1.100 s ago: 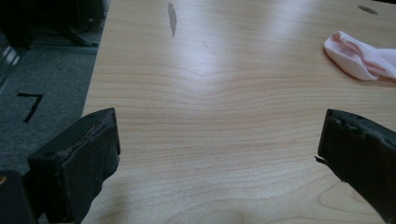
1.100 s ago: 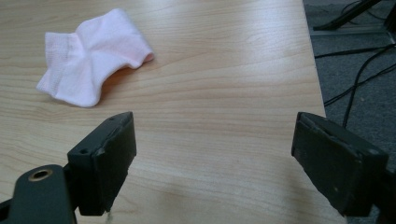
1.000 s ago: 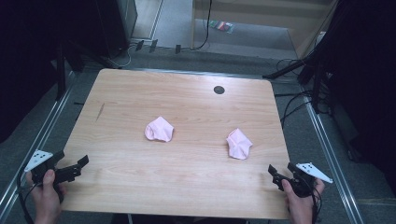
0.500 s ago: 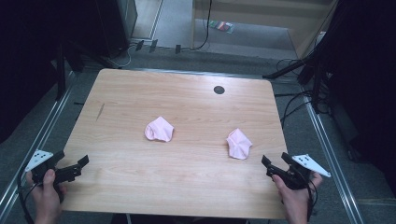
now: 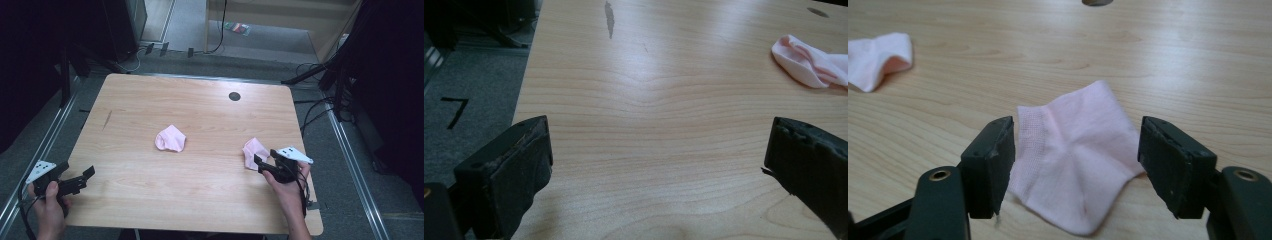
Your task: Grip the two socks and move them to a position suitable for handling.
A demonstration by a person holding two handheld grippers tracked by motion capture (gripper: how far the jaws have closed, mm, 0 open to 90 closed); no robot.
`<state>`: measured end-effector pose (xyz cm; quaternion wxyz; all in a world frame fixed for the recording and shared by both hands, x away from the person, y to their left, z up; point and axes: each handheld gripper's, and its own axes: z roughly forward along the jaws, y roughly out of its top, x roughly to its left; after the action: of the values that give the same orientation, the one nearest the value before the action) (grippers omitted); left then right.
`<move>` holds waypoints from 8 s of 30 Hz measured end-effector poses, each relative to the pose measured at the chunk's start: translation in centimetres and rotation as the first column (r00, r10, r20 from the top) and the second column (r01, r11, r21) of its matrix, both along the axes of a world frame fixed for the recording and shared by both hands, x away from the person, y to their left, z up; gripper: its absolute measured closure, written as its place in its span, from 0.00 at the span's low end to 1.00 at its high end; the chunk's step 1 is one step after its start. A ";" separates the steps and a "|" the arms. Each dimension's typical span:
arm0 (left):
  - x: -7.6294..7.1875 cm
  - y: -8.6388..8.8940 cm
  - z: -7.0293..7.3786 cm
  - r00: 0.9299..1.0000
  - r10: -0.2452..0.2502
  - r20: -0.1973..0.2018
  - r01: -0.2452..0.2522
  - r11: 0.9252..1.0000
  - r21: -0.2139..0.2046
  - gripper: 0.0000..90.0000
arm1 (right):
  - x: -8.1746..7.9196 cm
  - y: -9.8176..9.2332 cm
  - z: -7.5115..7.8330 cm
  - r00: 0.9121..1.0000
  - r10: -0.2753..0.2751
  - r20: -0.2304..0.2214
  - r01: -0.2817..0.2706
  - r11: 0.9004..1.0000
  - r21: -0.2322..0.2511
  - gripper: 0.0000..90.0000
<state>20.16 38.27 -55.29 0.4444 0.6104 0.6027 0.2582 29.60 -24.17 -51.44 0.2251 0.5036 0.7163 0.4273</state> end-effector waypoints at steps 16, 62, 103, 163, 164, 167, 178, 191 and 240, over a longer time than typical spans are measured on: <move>0.0 -0.1 0.0 1.000 -0.002 -0.004 0.002 1.000 0.001 0.00 | 3.6 1.8 -3.3 0.995 -0.012 -0.099 0.003 0.996 -0.091 0.36; 0.1 -8.3 4.1 0.983 -0.164 0.078 0.166 0.986 -0.024 0.00 | -2.8 6.0 3.1 0.998 0.065 -0.023 -0.061 0.991 0.123 0.93; 2.8 -19.1 3.6 0.943 -0.331 0.044 0.332 0.942 -0.037 0.00 | -7.9 18.1 -0.7 0.947 0.315 -0.065 -0.312 0.948 0.059 0.76; 4.8 -26.1 0.5 0.879 -0.419 -0.227 0.439 0.897 0.045 0.80 | -5.9 12.7 2.3 0.989 0.146 -0.038 -0.137 0.973 0.187 0.97; 4.8 -25.9 0.5 0.872 -0.432 -0.228 0.450 0.893 0.028 0.86 | -5.8 12.5 2.3 0.989 0.141 -0.042 -0.130 0.973 0.191 0.97; 5.0 -25.2 0.6 0.852 -0.475 -0.220 0.481 0.876 -0.028 1.00 | -5.6 12.0 2.4 0.991 0.127 -0.036 -0.118 0.974 0.192 0.98; 4.8 -22.4 1.7 0.839 -0.511 -0.188 0.511 0.858 -0.052 1.00 | -5.1 9.4 2.5 0.997 0.070 -0.045 -0.061 0.980 0.190 0.99; 2.8 -19.8 2.4 0.815 -0.537 -0.218 0.547 0.837 -0.013 1.00 | -6.3 7.4 0.0 0.983 0.087 -0.160 -0.061 0.985 0.161 1.00; 1.7 -22.1 0.6 0.768 -0.620 -0.160 0.639 0.760 0.118 1.00 | -7.3 10.8 -2.7 0.970 0.153 -0.188 -0.168 0.983 -0.071 0.96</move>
<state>21.89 16.12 -54.71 0.4186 0.8256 0.3625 0.1085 22.25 -13.38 -54.12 0.1450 0.4707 0.7900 0.3651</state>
